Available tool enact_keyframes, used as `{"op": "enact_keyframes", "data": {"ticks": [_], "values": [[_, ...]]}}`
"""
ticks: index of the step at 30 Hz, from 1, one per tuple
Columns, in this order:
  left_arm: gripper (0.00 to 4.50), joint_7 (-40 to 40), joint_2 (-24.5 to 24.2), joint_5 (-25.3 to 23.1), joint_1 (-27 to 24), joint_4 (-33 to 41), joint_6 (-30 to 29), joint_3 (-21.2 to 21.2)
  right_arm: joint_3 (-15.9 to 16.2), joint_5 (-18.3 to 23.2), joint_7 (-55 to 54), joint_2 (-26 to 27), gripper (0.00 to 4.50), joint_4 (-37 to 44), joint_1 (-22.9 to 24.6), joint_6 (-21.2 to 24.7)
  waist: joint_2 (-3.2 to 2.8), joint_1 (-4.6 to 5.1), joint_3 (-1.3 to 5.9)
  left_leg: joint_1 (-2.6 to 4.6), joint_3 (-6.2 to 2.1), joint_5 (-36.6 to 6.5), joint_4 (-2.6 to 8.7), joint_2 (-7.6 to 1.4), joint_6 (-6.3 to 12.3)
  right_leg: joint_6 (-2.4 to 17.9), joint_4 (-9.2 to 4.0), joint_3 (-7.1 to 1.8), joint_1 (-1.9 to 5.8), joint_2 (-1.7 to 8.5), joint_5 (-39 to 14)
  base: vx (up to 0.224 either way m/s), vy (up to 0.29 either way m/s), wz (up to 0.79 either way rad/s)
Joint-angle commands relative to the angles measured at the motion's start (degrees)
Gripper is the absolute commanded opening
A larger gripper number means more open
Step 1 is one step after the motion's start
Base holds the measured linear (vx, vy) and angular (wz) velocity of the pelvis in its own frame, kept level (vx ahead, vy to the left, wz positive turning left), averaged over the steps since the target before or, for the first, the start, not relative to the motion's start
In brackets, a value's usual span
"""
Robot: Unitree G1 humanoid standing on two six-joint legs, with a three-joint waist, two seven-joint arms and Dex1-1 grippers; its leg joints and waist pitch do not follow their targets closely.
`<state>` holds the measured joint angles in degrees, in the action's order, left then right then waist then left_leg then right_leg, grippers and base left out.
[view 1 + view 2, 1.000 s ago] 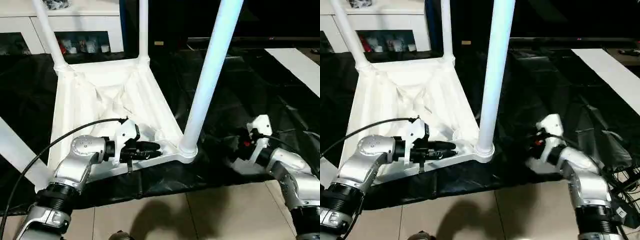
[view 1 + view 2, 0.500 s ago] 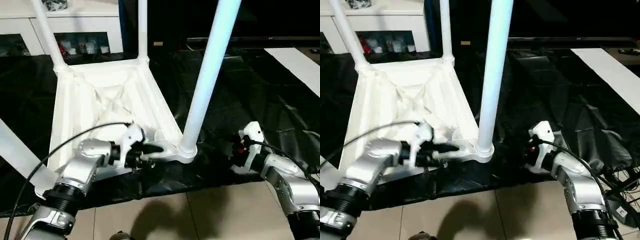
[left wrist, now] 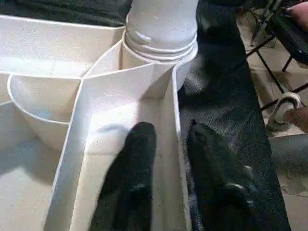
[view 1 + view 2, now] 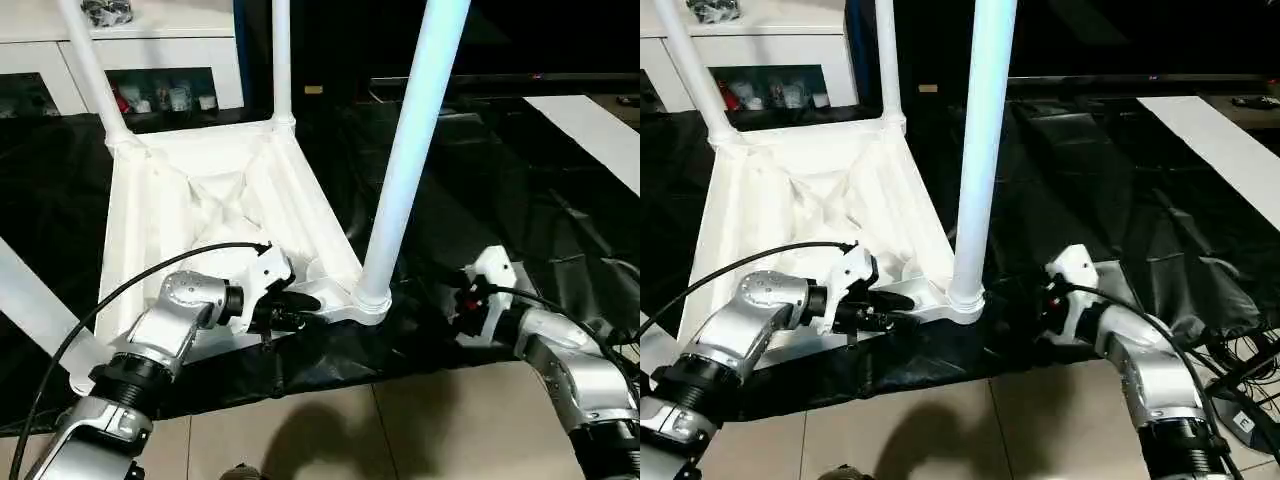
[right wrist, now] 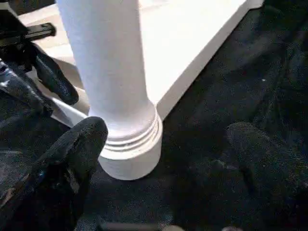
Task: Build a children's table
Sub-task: Rotate leg to tighten
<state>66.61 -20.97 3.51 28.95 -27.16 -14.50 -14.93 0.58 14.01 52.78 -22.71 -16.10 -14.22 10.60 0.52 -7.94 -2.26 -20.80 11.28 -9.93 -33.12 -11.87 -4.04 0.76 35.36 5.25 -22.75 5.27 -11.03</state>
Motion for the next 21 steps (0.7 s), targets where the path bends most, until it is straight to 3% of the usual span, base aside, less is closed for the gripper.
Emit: {"op": "enact_keyframes", "data": {"ticks": [1,9,12,21], "values": [[0.89,-1.6,-0.9,-2.1,0.1,-1.1,-2.5,-0.9,1.0,-0.1,0.1,0.1,4.50,1.1,-2.1,-0.5,0.23,0.16,3.17,0.64,-1.02,-13.6,3.69,-1.65,1.02,9.9,-4.79,-2.98,2.84,3.54,-12.1,0.000,0.000,0.00],[0.29,-2.1,-1.0,-1.9,-0.1,-0.4,-5.2,-1.2,3.0,-1.1,0.6,1.2,4.50,-0.2,-4.3,-0.3,-0.12,0.23,3.00,0.87,-1.16,-15.2,3.97,-1.75,0.53,9.2,-5.16,-3.00,2.51,3.63,-15.8,0.000,0.000,0.00],[0.18,-0.9,-1.5,-1.7,-0.7,0.5,-5.4,-1.9,5.7,-3.3,2.2,1.1,4.50,-2.9,-6.5,-0.9,0.00,0.34,3.04,0.73,-1.20,-15.2,4.02,-1.67,0.22,9.4,-5.02,-2.96,2.63,3.60,-15.4,0.000,0.000,0.00],[0.07,1.6,-1.6,-0.5,-1.2,2.5,0.0,-2.5,9.1,-5.3,6.0,1.5,4.50,-10.4,-11.4,-3.1,-0.03,0.26,3.17,0.78,-1.12,-14.4,3.85,-1.73,0.52,10.0,-4.77,-3.04,2.58,3.56,-13.3,0.000,0.000,0.00]]}}
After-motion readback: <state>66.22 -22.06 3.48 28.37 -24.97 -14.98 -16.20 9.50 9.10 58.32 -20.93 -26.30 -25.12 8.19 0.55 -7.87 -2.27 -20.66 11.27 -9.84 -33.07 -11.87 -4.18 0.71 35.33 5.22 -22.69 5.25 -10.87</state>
